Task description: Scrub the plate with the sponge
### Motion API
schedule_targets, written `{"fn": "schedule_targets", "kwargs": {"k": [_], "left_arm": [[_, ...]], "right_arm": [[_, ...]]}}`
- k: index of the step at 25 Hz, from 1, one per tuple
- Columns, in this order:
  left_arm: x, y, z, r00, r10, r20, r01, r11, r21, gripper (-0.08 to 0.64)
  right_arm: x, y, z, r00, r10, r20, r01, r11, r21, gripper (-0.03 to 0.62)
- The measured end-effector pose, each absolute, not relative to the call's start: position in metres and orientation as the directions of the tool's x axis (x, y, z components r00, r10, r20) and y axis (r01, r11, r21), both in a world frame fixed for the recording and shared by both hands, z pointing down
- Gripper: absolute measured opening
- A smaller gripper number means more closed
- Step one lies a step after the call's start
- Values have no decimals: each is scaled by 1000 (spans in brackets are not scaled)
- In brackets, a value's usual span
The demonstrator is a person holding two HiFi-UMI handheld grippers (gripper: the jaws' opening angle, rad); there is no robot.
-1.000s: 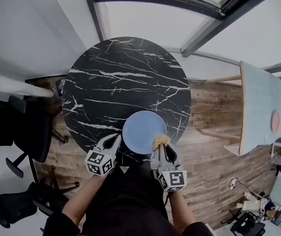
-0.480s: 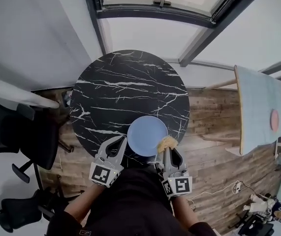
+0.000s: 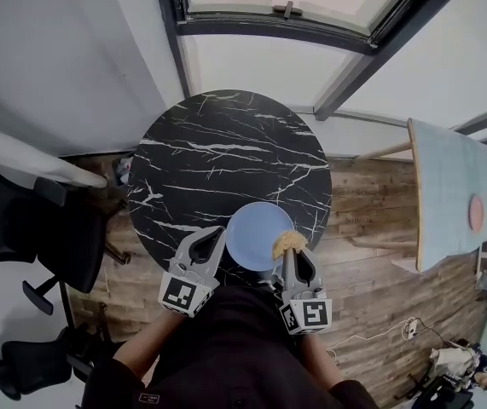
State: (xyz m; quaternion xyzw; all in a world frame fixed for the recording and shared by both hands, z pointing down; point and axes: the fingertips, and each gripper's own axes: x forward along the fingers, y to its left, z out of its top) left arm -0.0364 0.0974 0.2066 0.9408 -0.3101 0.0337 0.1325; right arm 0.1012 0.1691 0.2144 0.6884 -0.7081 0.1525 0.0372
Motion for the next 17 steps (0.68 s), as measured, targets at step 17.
{"fn": "schedule_targets", "kwargs": {"k": [17], "left_arm": [[-30,112,211,820,-549,159,-572,-787,232,0]], "right_arm": [[98,178,208,-60,-969,241,-988,24,-150,25]]}}
